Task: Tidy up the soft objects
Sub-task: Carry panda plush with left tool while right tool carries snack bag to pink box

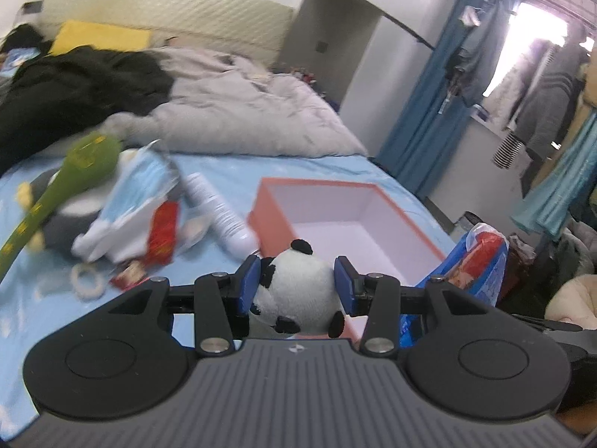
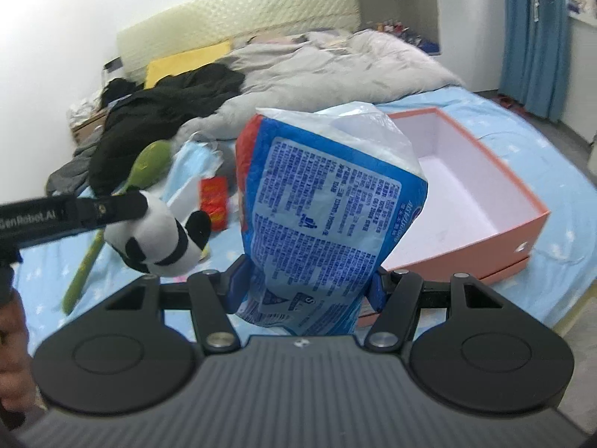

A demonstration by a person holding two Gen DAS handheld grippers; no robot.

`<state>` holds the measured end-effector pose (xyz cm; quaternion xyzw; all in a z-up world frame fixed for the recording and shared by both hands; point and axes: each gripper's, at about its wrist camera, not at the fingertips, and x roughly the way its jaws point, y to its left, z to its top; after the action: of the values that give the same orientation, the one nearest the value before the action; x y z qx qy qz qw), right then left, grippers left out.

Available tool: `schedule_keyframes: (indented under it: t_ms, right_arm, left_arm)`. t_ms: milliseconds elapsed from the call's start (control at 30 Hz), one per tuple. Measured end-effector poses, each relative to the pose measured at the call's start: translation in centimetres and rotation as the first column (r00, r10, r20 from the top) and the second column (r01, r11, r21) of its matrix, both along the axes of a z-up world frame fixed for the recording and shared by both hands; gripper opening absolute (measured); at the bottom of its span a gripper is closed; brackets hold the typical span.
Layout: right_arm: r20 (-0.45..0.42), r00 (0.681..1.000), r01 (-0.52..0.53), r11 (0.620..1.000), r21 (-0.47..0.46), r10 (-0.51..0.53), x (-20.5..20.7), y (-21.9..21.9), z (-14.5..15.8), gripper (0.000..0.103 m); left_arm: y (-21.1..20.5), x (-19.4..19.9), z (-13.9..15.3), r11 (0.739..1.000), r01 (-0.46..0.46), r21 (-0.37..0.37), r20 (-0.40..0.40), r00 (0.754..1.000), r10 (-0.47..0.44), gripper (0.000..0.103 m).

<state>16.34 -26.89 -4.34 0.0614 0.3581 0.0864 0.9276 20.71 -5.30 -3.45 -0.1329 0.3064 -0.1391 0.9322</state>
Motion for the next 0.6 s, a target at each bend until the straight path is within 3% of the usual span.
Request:
schedule_keyframes:
  t_ms: [133,333,600]
  right_arm:
    - [0.016,0.999,0.029,0.999,-0.018,-0.029,1.9,-1.9,0.9,0.065]
    - [0.009,0.997,0.076,0.996,-0.052,-0.076,7.1,-4.4,1.1,0.065]
    - [-0.140,0.985,0.085,0.992,-0.090,-0.097,14.8,-7.0,-1.7,0.065]
  left_arm:
    - [-3.0,4.1,0.4,0.997,0.060,0.055,0.000,0.998,-0.060,0.049]
    - [-5.0,10.9,0.6,0.997,0.070,0.031,-0.053,0.996,-0.068,0.049]
    - [-9.0,17.9,0.9,0.990,0.120,0.076,-0.136,0.985,-0.109,0.050]
